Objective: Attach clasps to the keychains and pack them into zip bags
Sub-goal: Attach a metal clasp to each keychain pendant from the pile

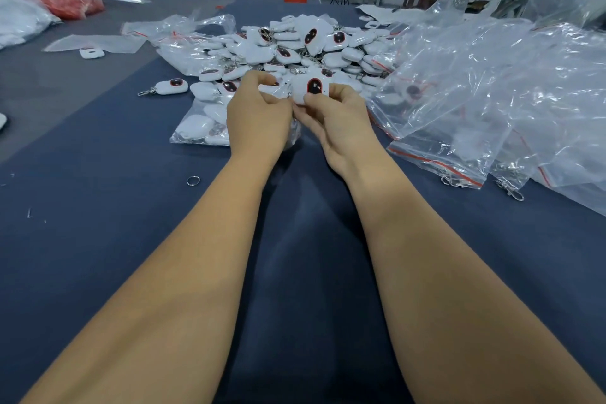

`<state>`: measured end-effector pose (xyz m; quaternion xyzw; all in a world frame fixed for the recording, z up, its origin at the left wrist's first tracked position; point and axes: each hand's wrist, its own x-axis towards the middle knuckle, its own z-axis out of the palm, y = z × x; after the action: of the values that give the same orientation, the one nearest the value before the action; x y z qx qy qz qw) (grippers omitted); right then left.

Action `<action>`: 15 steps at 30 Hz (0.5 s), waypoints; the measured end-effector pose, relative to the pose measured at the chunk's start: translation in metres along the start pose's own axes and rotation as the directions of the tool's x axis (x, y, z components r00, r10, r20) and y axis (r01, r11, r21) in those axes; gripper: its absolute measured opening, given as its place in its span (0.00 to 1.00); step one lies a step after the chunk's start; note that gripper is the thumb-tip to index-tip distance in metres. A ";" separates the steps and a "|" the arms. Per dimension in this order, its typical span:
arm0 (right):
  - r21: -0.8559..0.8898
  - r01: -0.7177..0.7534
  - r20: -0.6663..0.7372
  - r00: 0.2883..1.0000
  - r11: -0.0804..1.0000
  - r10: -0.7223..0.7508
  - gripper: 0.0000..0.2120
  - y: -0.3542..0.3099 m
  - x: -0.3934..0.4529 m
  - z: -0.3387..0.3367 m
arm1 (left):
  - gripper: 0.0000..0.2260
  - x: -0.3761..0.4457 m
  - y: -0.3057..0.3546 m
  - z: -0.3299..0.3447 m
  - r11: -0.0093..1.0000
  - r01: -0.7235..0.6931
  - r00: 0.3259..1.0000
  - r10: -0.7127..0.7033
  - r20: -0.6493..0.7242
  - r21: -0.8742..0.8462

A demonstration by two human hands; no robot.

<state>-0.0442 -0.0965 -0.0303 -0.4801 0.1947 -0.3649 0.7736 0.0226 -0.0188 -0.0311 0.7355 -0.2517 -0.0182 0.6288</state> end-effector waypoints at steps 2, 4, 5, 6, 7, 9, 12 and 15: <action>-0.111 0.013 -0.052 0.998 0.994 -0.019 0.09 0.001 -0.001 0.000 | 0.15 0.001 0.001 0.000 0.999 -0.031 0.997 0.032 -0.068 0.008; -0.205 0.047 -0.077 0.995 0.978 -0.064 0.11 0.002 -0.002 0.001 | 0.16 0.001 0.002 -0.001 0.998 -0.051 0.991 0.047 -0.128 -0.030; -0.256 0.071 -0.075 0.993 0.964 -0.093 0.13 0.003 -0.003 0.001 | 0.15 0.001 0.003 -0.001 0.996 -0.063 0.989 0.054 -0.139 -0.063; -0.311 0.092 -0.065 0.991 0.946 -0.118 0.13 0.005 -0.003 0.001 | 0.15 0.000 0.004 -0.001 0.993 -0.079 0.988 0.067 -0.138 -0.086; -0.377 0.109 -0.047 0.989 0.920 -0.137 0.12 0.006 -0.003 0.001 | 0.15 -0.001 0.005 -0.001 0.990 -0.097 0.988 0.084 -0.128 -0.098; -0.559 0.161 0.035 0.985 0.814 -0.170 0.04 0.007 -0.005 0.002 | 0.15 -0.004 0.007 -0.001 0.985 -0.137 0.986 0.126 -0.105 -0.108; -0.745 0.230 0.171 0.973 0.626 -0.155 0.12 0.008 -0.006 0.003 | 0.16 -0.006 0.009 0.000 0.978 -0.178 0.982 0.169 -0.090 -0.110; -0.844 0.215 0.176 0.976 0.492 -0.125 0.19 0.008 -0.005 0.005 | 0.15 -0.006 0.008 0.000 0.976 -0.197 0.978 0.189 -0.084 -0.097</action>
<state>-0.0417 -0.0878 -0.0354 -0.8323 0.2659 -0.2729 0.4027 0.0145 -0.0169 -0.0251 0.6738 -0.2970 0.0573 0.6742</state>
